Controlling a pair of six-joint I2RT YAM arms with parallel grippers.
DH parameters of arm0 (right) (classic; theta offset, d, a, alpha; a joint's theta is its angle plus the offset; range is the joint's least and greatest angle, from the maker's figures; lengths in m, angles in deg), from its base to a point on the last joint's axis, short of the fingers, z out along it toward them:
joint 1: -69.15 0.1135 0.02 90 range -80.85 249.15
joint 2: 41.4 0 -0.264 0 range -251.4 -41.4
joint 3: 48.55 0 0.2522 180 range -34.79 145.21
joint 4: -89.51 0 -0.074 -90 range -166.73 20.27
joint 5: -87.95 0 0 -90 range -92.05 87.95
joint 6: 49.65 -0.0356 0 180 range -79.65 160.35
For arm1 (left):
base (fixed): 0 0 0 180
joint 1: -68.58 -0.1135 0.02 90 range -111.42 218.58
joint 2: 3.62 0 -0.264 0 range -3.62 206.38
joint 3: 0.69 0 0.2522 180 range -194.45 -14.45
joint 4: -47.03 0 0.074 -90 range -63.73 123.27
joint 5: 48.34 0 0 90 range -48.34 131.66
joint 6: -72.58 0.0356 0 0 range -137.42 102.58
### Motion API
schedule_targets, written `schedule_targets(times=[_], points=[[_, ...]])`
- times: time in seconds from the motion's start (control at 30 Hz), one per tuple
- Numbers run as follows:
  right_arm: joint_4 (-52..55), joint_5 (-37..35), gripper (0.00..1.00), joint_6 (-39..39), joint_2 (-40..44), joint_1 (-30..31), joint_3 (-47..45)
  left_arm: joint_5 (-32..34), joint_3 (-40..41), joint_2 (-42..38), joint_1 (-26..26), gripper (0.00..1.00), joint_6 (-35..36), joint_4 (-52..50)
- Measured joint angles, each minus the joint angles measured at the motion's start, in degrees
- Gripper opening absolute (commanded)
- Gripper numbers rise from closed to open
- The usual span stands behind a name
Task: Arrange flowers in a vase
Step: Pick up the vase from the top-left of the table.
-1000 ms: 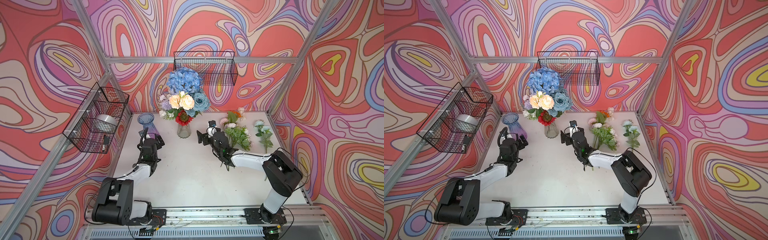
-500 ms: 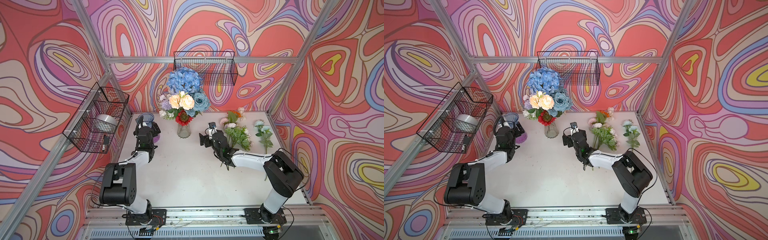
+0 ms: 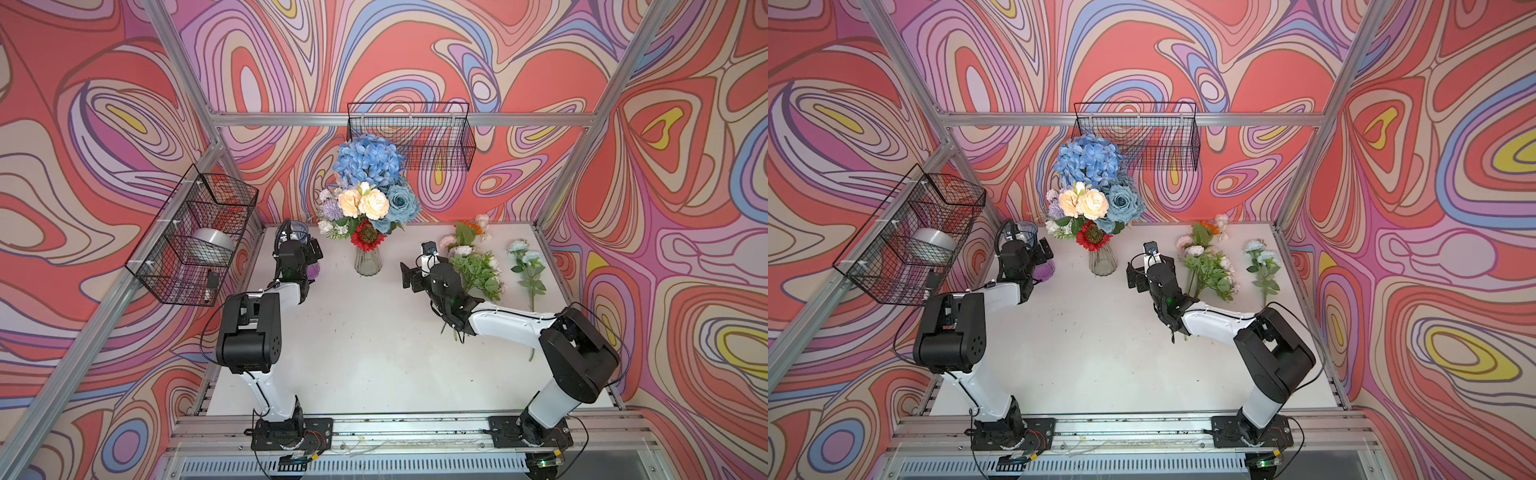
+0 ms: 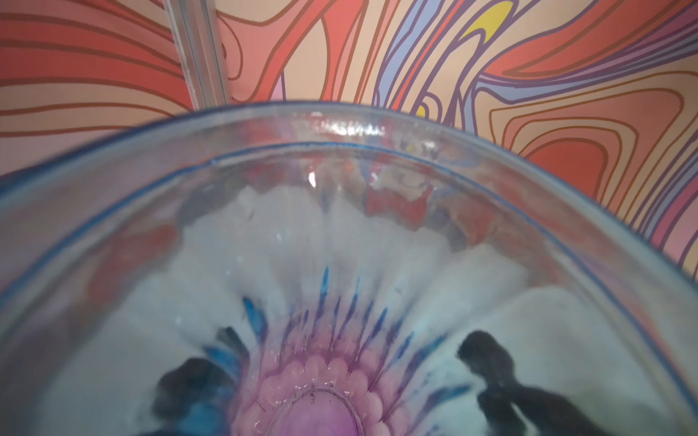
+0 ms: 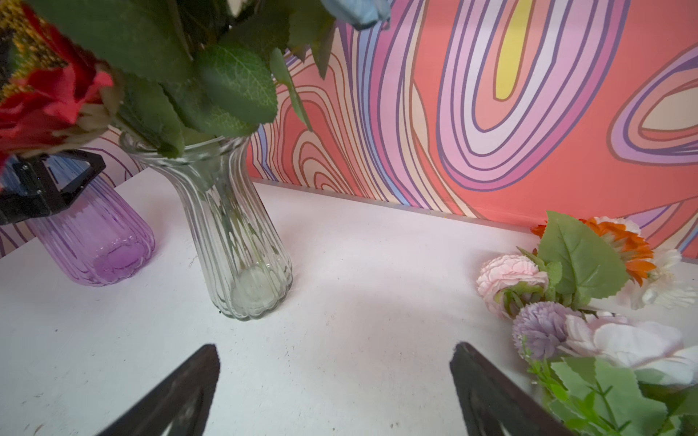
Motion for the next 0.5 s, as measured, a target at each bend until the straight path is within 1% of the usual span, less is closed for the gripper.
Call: schedule_targets(times=[0.13, 0.23, 0.3, 0.5], points=[[0.1, 0.0, 0.98, 0.3, 0.2, 0.0, 0.0, 0.0, -0.5, 0.6, 0.0, 0.83, 0.6, 0.3], [0.3, 0.0, 0.98, 0.5, 0.5, 0.0, 0.0, 0.1, -0.5, 0.7, -0.2, 0.71, 1.0, 0.4], [0.3, 0.0, 0.98, 0.7, 0.7, 0.0, 0.0, 0.4, -0.5, 0.7, -0.2, 0.61, 1.9, 0.9], [0.3, 0.0, 0.98, 1.1, 0.8, 0.0, 0.0, 1.2, -0.5, 0.7, -0.3, 0.42, 3.9, 2.9]])
